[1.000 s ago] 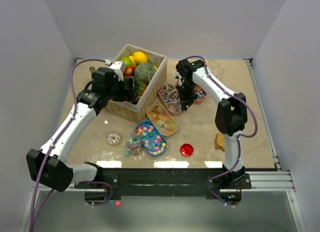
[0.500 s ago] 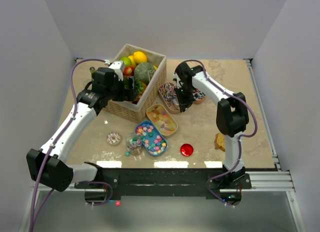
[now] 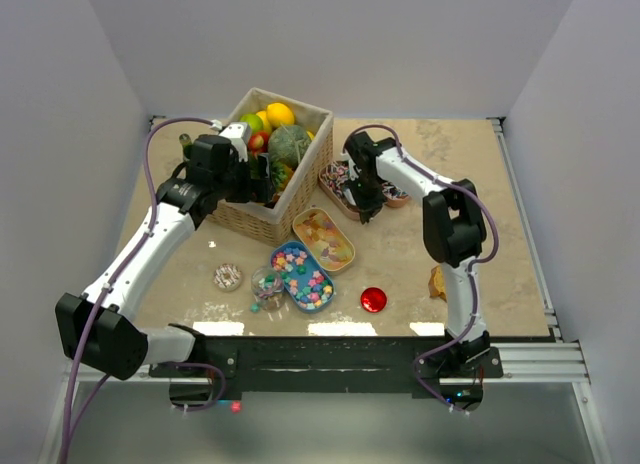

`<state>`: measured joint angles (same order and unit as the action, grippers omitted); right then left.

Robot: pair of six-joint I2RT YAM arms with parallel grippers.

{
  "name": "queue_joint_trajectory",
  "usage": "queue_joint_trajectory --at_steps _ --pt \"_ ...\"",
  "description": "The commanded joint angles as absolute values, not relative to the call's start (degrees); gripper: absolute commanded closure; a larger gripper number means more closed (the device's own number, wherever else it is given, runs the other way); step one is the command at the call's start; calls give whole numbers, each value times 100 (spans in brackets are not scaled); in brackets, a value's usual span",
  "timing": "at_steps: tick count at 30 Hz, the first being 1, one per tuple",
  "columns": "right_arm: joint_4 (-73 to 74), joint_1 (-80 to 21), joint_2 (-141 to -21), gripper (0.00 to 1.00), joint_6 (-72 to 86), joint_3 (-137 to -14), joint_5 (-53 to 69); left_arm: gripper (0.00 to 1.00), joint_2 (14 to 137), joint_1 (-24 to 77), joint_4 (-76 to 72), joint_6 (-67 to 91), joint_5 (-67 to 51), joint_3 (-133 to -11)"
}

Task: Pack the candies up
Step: Scoop the fake candies from the storage box.

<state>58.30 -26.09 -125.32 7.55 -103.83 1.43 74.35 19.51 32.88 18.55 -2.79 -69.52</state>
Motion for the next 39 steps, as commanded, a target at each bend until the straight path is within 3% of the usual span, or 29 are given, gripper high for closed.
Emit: queue_joint_trajectory --at_steps 1,12,23,30,39 --pt "5194 -2584 -12674 100 308 -10749 -176 0 7400 1899 3173 1969 -290 -7172" --pt "4412 -2584 -12208 100 -842 -10178 448 0 7400 1898 3208 2013 -308 -7181" --pt "4018 -2584 -12191 100 -897 -10301 413 0 7383 1898 3217 2057 -281 -7189" --pt "2639 -2584 -11673 100 -484 -9249 264 0 7383 1898 3226 2057 -255 -7189" --pt "1881 -2593 -10829 100 -334 -8139 88 0 7374 1898 3217 2030 -290 -7207"
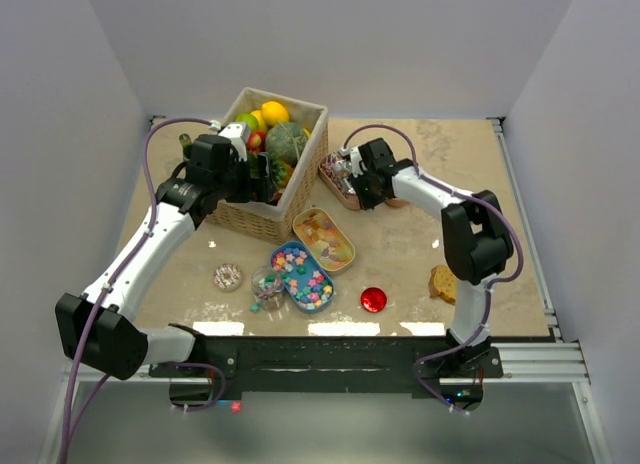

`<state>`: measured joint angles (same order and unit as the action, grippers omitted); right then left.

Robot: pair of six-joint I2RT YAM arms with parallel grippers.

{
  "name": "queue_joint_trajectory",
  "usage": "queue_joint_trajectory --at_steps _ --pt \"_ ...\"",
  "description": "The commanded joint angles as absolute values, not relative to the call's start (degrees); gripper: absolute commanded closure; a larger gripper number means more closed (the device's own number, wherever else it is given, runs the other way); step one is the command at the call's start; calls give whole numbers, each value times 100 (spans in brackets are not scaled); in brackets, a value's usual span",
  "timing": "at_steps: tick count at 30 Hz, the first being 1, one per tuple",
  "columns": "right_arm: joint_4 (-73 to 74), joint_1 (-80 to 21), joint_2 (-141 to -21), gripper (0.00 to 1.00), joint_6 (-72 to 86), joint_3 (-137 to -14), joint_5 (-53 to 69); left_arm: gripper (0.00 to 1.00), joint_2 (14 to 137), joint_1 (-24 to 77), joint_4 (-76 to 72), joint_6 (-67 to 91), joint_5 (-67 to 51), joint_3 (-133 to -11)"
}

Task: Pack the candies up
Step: Scoop the fake candies from the storage box, then adjust the spatula.

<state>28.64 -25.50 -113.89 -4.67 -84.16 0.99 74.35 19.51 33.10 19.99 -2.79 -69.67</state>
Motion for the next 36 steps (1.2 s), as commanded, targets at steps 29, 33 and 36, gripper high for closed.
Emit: queue_joint_trajectory --at_steps 29,33,36 --pt "5142 -3770 -7217 100 1214 -7067 1062 0 6987 1907 2752 2126 -1966 -7102" --pt "5203 -3946 -6777 100 1081 -6970 1739 0 7040 1933 2268 2355 -3196 -6944" --pt "5308 -4007 -6627 100 967 -7040 2020 0 7119 2056 2031 2382 -3619 -6900"
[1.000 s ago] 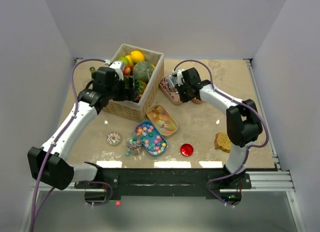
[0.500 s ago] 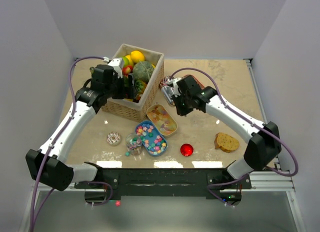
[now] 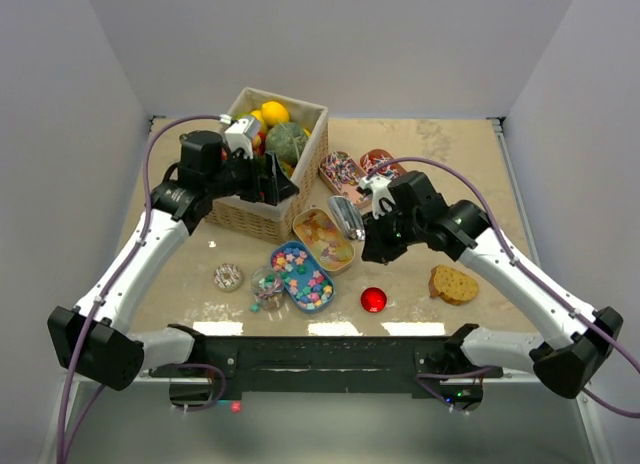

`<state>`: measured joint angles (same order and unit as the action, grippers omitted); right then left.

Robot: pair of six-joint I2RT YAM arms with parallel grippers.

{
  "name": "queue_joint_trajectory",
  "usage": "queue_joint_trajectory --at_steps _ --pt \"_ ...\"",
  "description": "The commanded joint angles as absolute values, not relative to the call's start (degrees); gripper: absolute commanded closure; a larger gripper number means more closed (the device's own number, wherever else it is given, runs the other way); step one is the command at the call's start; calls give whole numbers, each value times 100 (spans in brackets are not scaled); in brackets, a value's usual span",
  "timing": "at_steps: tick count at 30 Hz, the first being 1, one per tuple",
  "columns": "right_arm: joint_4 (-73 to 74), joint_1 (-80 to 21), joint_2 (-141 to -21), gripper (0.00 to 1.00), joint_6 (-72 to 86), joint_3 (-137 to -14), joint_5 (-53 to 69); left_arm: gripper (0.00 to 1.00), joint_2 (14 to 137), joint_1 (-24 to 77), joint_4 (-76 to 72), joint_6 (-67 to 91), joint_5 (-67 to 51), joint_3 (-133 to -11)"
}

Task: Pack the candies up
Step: Adjust the spatula.

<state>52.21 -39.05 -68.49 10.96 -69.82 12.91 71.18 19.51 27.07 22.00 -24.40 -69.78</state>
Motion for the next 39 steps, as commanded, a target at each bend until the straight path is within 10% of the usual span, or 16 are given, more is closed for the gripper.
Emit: queue_joint_trajectory --at_steps 1,17,21,27,33,39 --pt "5361 -4086 -6636 100 923 -7118 2074 0 7163 2091 1917 2373 -3717 -6891" --pt "6205 -4605 -7014 100 -272 -8253 1310 15 7769 2619 1090 2865 -5896 -6574" --pt "6135 -4605 -6900 100 -404 -8218 1266 30 7839 2882 644 3049 -6301 -6390" --pt "6091 -4605 -6584 100 -448 -8148 1503 100 7963 3059 448 3261 -6679 -6188" --pt "5845 -4605 -6206 100 -142 -7998 1451 100 7840 3067 142 3664 -6978 -6003" --pt "5415 -4605 -5810 43 869 -7752 10 100 7796 3006 88 4341 -6795 -5924"
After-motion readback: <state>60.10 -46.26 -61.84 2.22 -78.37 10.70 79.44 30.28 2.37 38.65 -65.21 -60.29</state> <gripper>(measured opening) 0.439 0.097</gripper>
